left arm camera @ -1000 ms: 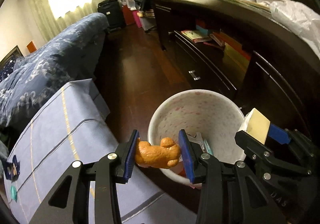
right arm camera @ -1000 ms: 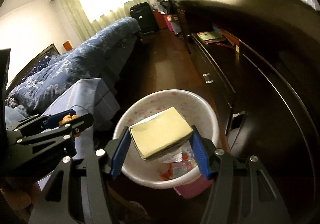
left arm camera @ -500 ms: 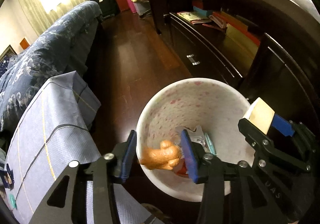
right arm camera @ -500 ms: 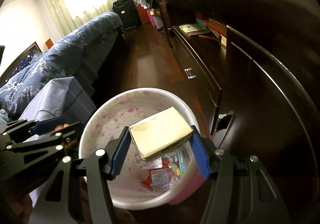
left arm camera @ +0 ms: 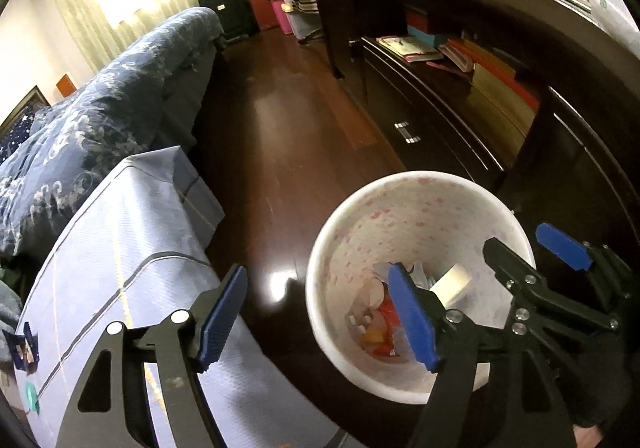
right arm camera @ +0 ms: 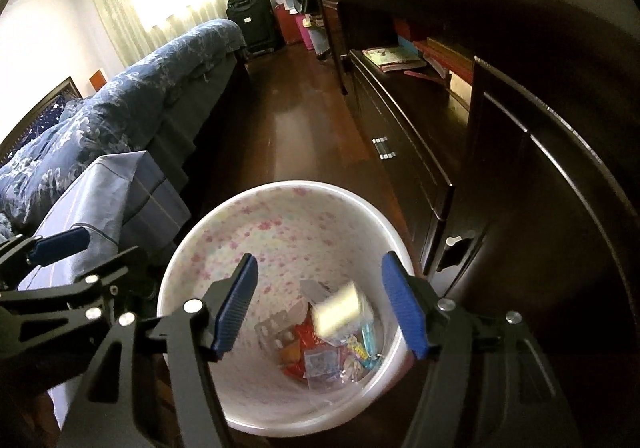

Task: Collect trash
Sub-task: 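Grasp the teal soap dish with left tool while right tool grasps blue snack bag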

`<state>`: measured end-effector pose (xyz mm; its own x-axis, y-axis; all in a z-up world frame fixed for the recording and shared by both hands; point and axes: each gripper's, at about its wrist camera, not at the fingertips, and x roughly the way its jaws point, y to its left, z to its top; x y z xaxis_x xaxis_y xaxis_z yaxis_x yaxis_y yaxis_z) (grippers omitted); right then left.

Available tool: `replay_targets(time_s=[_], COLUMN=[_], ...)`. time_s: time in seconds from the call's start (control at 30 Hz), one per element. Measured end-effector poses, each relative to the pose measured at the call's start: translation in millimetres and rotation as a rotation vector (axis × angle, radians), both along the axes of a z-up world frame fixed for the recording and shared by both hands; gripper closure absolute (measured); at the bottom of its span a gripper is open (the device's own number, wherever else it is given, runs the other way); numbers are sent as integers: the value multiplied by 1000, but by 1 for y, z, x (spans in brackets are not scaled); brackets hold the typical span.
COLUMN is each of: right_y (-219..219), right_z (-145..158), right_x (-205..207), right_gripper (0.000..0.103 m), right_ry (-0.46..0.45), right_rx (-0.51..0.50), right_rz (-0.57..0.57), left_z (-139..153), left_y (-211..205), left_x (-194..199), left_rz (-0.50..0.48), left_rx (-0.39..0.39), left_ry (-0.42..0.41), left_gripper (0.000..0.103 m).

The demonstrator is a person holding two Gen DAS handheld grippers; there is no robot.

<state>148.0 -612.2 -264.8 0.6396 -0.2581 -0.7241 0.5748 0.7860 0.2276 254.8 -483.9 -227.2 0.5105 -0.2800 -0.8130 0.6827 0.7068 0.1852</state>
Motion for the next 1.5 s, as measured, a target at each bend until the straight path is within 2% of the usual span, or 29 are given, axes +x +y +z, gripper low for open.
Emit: replay_targets(time_s=[0.2,0.33,0.5,0.7,1.03,1.17,1.33,1.5], right_y=[12,31,71,137,271,315,361,383], right_z=[18,37,61,87,116,120,127,131], right_x=[-6,-13,-13,0,44,57,80,105], right_gripper=[36,32,30,24,21,21,21,21], right_ry=[-9,-31,-57,-81,-88,-84,-93,-85], right_rx=[-21,-44,-76,-129,-220,-260,-286,-243], right_rz=[5,22,97,243,571,672,777,822], left_z=[14,27,49,61,45,35,21,8], left_y=[20,41,92,176,331,389,437,450], left_x=[-1,-3,-3,11,55,76,102,120], left_rz=[25,44,109,261,591,716,812,814], left_rx=[-35,-66,-112,-133,-152,-198,-256,-251], left_ry=[-5,-27,-94,-150,-129,-86,-25,-1], left_gripper=[29,28,24,20,18,18,18,16])
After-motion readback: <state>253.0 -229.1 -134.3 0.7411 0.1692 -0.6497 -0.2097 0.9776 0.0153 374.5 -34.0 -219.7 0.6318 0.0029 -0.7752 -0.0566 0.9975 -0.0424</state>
